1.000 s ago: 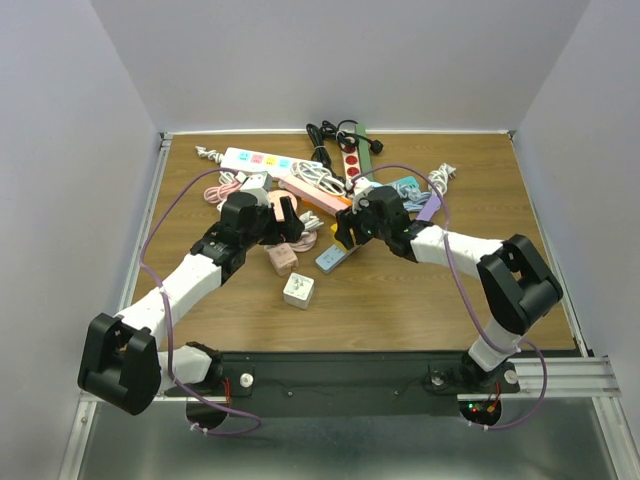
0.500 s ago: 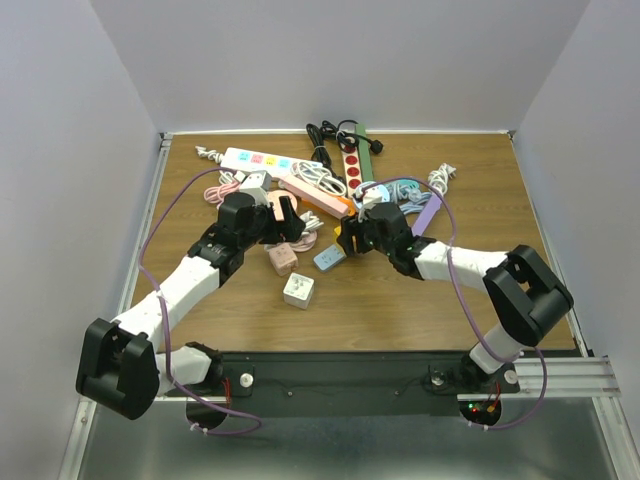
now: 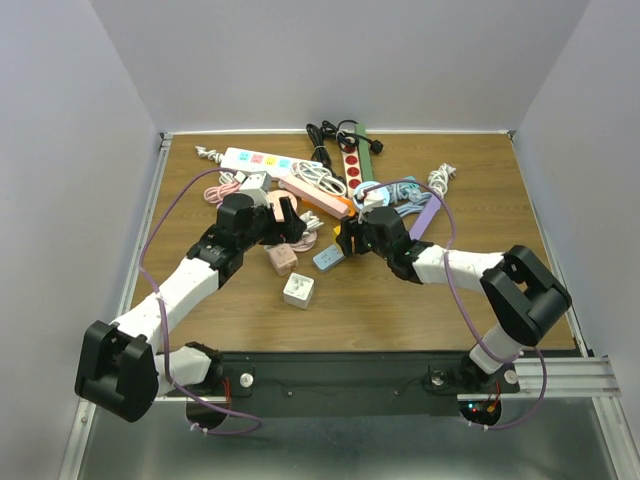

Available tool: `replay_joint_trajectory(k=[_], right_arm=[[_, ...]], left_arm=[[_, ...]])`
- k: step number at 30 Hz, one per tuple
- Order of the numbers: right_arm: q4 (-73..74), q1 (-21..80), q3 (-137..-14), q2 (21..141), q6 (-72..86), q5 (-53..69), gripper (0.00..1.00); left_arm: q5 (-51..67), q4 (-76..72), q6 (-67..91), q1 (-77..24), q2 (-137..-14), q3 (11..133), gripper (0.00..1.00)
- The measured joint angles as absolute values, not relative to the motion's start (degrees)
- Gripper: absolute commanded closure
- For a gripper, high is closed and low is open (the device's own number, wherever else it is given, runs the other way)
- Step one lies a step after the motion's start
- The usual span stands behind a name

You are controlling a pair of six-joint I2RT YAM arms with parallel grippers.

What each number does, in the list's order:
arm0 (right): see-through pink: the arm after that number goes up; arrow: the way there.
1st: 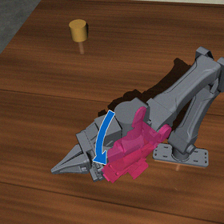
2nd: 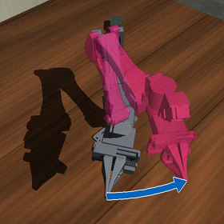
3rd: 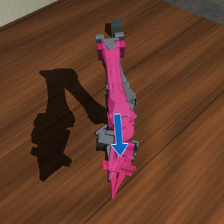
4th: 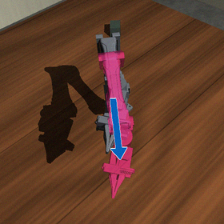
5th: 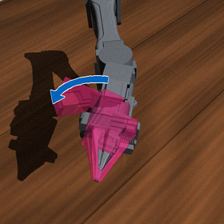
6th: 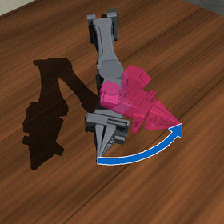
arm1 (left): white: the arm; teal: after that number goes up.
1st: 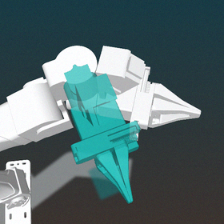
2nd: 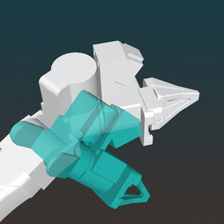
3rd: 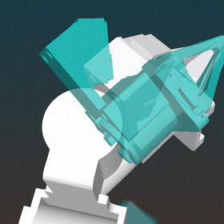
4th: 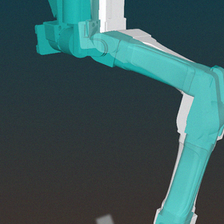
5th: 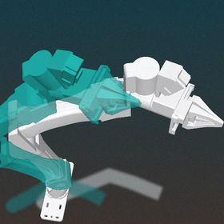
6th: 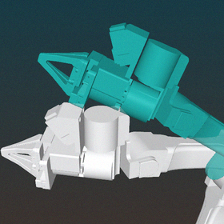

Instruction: Insert the plug

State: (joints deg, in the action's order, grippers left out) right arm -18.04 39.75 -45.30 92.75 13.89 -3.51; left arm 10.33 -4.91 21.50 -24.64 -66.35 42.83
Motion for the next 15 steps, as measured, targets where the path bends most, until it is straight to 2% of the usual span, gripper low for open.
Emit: replay_joint_trajectory(k=[15], right_arm=[[-22.0,42.8,-41.5,92.5,19.9,-10.0,1.00]], left_arm=[[11.0,-5.0,21.5,-24.6,-65.8,42.8,0.01]])
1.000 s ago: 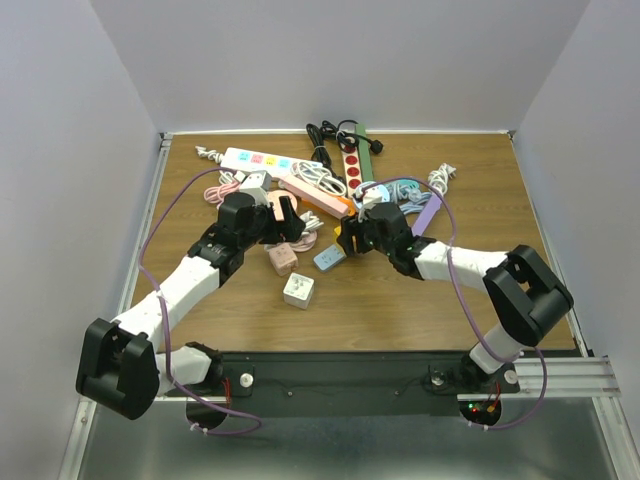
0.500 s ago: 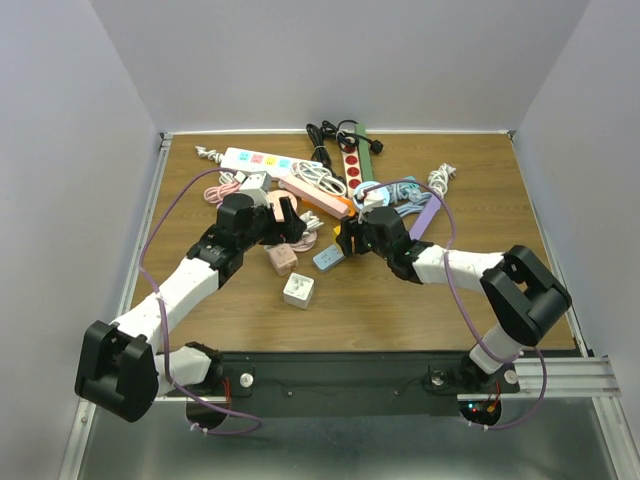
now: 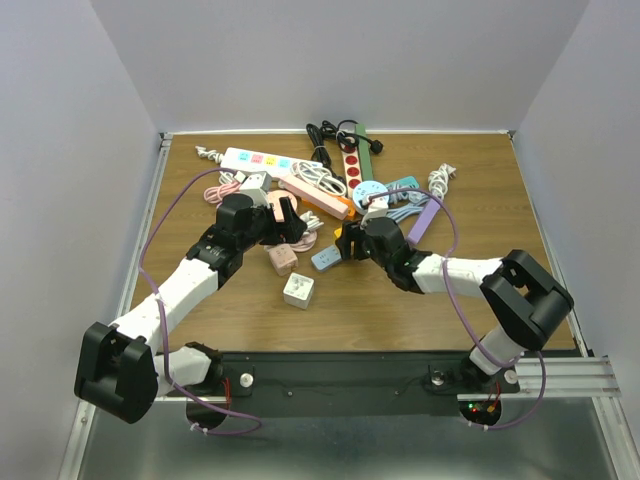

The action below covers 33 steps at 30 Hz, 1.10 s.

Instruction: Insert the plug

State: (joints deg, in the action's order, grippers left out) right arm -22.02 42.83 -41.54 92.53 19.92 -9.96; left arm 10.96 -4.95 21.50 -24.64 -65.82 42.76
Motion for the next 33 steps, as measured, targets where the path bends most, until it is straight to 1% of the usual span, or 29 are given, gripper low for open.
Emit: replay_joint_trajectory(k=[33], right_arm=[[-23.4,45.5,-42.3,95.6,26.9,-16.7,1.00]], left_arm=[[11.9,-6.2,21.8,-24.6,-64.9,41.7,0.01]])
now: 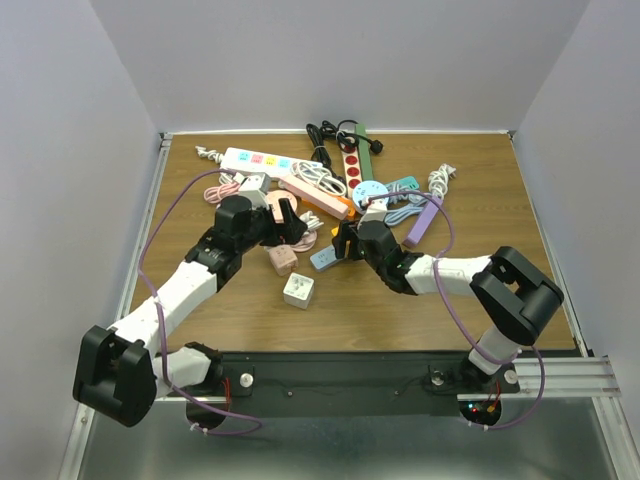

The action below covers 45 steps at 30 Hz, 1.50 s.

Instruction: Insert the plug

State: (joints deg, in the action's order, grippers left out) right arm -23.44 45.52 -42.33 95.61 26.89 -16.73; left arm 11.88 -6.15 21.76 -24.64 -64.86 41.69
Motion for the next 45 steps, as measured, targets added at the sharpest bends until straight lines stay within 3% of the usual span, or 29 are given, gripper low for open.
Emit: replay_joint_trajectory(k=[7,13,14,16,20,25,31,45], right_arm=[[-15.8,46.2,-47.0,95.7,28.6,-17.9,0.96],[-2.5,48.5,-55.6,97.2,32.0,-20.6,0.64],[-0.1,48.9,-56.8,97.6,31.9,-21.3,0.53],[1.8,49.2,-57.7,97.8,31.9,-22.1,0.39],[3.5,49.3,-58.2,97.6,32.0,-22.2,0.18],[12.7,49.8,-56.6,96.1,33.1,-20.0,0.00],[19.7,49.0,-55.3,92.8,32.4,-18.0,0.00],[20.5,44.6,-50.8,79.2,31.9,-16.2,0.00]], left_arm=[[8.0,-5.4,22.0,-26.5,-63.4,41.7,0.02],[0.3,-1.6,21.8,-33.0,-62.7,41.7,0.02],[-1.0,-0.7,21.7,-33.8,-62.7,41.7,0.02],[-2.9,1.2,21.8,-35.1,-62.3,41.7,0.02],[-6.7,4.5,22.5,-37.5,-60.7,41.7,0.01],[-10.1,6.9,25.2,-40.9,-57.5,40.2,0.01],[-11.5,9.3,28.6,-45.5,-57.1,37.8,0.01],[-16.6,13.2,33.4,-51.0,-62.2,37.4,0.01]])
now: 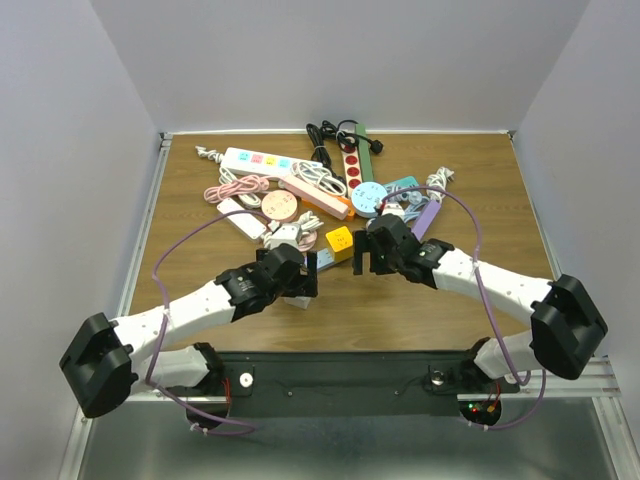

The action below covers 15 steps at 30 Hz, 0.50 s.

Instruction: Insert the plug

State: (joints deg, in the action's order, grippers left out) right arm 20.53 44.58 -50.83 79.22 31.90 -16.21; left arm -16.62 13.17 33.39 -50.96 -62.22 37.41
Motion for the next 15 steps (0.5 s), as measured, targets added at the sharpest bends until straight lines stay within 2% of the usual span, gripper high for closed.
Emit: replay_joint_trajectory(k=[10,12,15], right_arm=[[21.0,43.8,-50.5,76.8,31.9,-15.6,0.00],[21.0,43.7,-50.5,76.4,31.9,-15.6,0.00],[21.0,43.5,-50.5,75.5,31.7,-15.6,0.00]], left_arm=[[-16.4,12.8,33.5,-51.7,-68.1,37.4,0.01],[-16.1,12.5,33.4,-51.7,-69.5,37.2,0.03],[-15.4,12.1,33.0,-51.7,-71.2,37.1,0.11]])
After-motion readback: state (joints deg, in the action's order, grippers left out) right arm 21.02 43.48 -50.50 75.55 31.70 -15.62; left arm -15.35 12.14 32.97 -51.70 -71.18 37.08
